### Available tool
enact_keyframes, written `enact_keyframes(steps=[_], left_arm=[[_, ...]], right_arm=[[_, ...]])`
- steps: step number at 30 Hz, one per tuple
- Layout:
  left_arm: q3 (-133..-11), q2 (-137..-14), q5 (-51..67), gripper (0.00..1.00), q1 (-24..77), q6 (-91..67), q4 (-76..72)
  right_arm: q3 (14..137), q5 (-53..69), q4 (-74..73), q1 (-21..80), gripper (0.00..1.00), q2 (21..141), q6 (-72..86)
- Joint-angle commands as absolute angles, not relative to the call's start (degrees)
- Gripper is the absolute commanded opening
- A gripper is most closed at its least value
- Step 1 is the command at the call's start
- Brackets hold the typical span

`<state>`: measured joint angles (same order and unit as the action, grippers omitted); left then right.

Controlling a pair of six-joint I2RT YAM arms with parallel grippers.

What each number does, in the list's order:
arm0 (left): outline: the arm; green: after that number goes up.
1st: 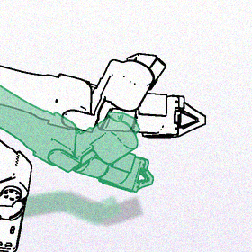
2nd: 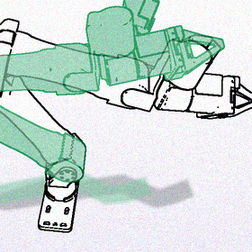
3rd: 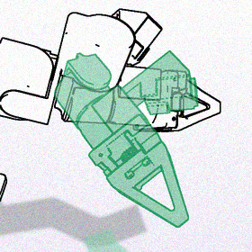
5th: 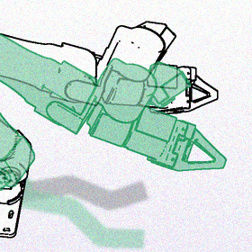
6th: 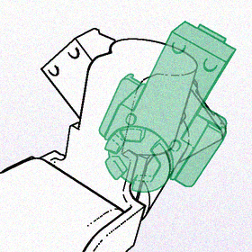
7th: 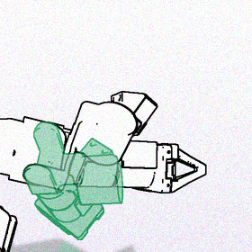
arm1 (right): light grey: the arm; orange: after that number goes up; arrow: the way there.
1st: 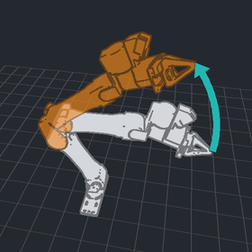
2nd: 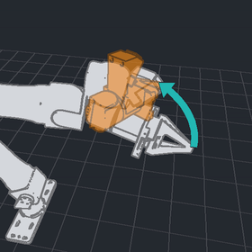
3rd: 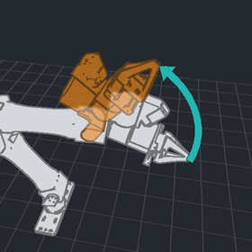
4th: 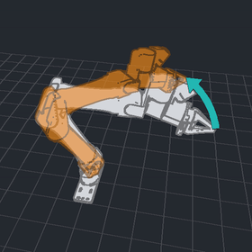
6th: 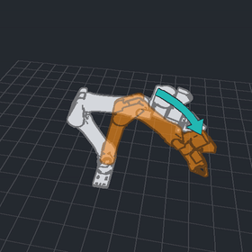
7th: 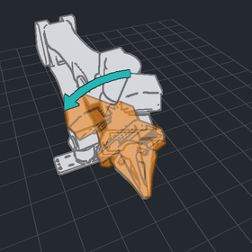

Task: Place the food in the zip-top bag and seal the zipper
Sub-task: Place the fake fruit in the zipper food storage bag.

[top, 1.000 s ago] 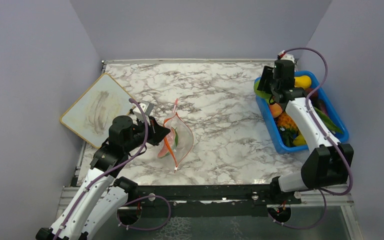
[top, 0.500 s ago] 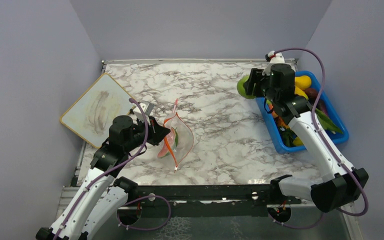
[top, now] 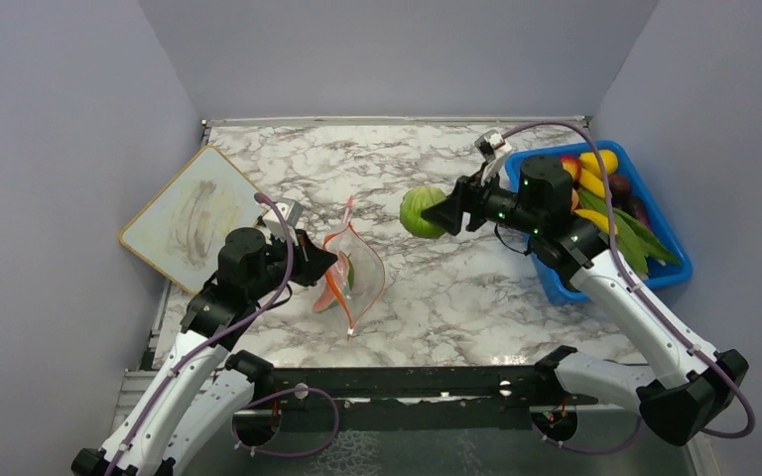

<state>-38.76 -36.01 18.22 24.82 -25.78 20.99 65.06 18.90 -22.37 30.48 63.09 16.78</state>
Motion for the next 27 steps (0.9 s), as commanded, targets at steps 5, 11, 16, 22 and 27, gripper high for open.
enact_keyframes(steps=[5,11,16,22,27], left_arm=[[-38.7,-36.4,16.9,0.0,24.7,-26.3,18.8],[-38.5,-36.1,17.4,0.0,24.7,-27.6,18.4],[-38.8,-36.8,18.8,0.0,24.7,-28.8,18.1],[-40.0,-36.7,20.6,0.0,24.7,-29.9,18.2],[-41.0,-36.0,21.9,0.0,24.7,-30.6,18.7]], right_arm=[[57.1,43.3,-1.1,32.5,0.42,61.2,28.8],[54.3,43.8,6.8,36.4,0.41,61.5,34.5],[54.0,39.0,7.3,42.1,0.41,63.5,33.9],[56.2,33.1,4.0,47.7,0.41,67.8,30.2],[57.2,29.1,1.3,48.8,0.41,70.1,27.4]])
